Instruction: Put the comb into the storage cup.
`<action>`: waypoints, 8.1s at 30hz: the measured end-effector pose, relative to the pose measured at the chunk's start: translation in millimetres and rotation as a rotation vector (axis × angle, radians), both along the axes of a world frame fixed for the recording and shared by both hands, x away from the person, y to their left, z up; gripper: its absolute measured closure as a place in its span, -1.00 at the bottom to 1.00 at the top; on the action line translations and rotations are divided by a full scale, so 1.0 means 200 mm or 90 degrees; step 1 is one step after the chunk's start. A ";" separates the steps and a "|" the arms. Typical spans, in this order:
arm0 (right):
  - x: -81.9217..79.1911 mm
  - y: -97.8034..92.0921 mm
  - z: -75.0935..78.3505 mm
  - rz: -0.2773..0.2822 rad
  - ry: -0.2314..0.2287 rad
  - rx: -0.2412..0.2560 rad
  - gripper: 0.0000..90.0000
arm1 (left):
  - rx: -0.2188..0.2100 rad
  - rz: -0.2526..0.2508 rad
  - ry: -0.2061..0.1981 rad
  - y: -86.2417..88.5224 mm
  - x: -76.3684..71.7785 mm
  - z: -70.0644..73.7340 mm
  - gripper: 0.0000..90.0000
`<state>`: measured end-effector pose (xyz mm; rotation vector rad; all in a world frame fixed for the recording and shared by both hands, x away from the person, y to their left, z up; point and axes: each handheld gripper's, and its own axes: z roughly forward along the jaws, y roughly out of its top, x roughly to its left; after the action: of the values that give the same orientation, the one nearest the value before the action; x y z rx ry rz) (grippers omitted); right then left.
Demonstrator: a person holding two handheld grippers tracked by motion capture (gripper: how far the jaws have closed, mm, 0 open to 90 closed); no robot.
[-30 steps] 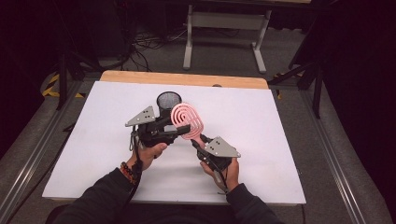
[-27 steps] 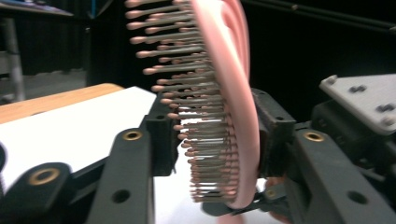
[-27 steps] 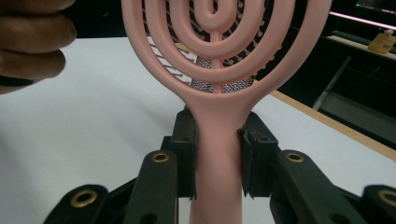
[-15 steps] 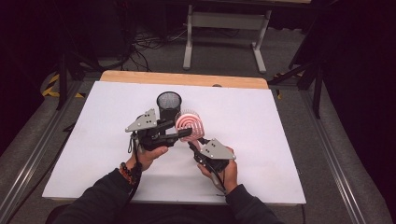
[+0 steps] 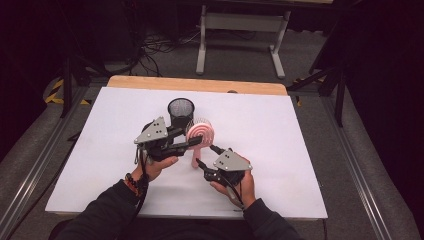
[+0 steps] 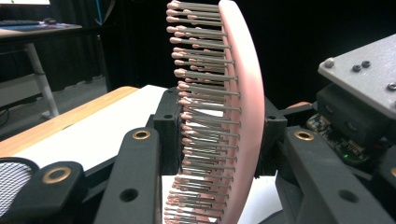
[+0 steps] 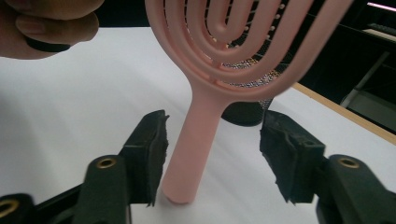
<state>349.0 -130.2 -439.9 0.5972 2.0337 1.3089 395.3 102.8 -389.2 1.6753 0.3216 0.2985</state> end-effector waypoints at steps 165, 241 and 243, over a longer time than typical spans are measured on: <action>-0.07 -0.65 -0.03 -0.148 -0.065 0.063 -0.71 | -0.099 0.193 0.005 0.18 0.64 0.17 0.40; -0.04 -0.61 -0.06 -0.224 -0.035 -0.001 -0.64 | -0.066 0.252 0.123 0.29 0.73 -0.08 0.37; -0.04 -0.60 -0.06 -0.222 -0.039 -0.003 -0.64 | -0.068 0.253 0.124 0.30 0.73 -0.09 0.36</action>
<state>340.6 -250.4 -451.5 0.8551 1.7850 1.1004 542.1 163.5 -407.3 1.5303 0.8071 0.4042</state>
